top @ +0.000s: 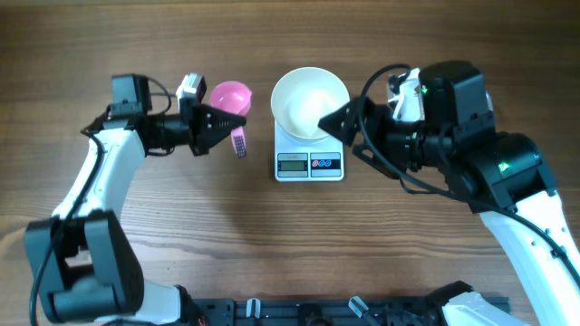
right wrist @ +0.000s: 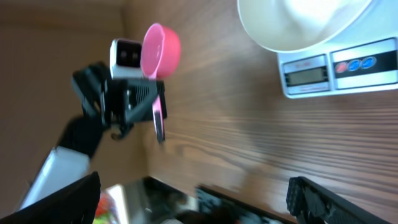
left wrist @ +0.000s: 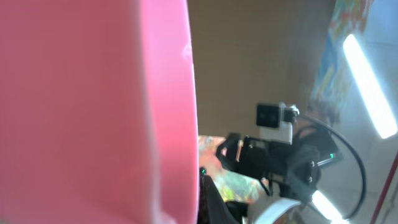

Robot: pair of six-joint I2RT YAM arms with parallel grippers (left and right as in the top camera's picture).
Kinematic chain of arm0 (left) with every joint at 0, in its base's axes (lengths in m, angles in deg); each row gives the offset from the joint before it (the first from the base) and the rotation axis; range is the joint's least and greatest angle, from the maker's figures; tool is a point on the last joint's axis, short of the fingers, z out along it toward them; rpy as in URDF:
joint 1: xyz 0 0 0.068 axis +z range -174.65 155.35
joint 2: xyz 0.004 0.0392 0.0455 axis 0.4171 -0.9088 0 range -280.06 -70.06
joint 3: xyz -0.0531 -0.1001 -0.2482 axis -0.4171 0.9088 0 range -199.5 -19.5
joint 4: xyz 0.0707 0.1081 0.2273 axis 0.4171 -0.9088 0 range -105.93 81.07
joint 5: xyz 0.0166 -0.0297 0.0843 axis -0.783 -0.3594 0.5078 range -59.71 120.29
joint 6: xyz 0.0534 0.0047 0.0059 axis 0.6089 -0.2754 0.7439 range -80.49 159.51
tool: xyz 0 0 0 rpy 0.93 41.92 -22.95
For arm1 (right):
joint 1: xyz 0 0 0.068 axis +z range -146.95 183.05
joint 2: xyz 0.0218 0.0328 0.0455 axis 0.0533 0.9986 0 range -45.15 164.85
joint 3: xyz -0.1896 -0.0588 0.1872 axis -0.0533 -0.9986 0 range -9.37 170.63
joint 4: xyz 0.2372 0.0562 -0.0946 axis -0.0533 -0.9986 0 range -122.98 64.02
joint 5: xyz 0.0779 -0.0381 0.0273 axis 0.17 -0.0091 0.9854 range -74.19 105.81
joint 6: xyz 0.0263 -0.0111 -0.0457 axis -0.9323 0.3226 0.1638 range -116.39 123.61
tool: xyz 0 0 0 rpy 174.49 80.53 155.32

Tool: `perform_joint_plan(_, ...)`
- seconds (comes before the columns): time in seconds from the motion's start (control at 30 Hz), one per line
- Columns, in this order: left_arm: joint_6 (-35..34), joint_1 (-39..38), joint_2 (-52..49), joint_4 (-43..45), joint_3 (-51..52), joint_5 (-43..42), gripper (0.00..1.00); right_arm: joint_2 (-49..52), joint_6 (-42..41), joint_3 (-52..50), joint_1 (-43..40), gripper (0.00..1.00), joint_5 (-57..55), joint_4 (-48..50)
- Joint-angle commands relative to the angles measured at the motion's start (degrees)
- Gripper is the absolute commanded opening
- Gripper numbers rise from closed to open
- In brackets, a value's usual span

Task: Scoop item into bowl and weigh 150g on scale
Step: 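Lift the pink scoop with the left gripper toward the right gripper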

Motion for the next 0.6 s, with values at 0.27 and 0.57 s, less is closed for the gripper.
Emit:
perform_joint_plan(0.27, -47.23, -16.85, 12.02, 41.05, -9.6, 23.26, 0.04, 0.61, -20.28, 1.01, 0.24, 0.96, 2.99, 4.85)
perform_joint_plan(0.57, -66.05, -24.87, 12.09, 50.34, -9.57, 49.48, 0.04, 0.59, -29.18, 1.01, 0.11, 0.86, 6.56, 25.0)
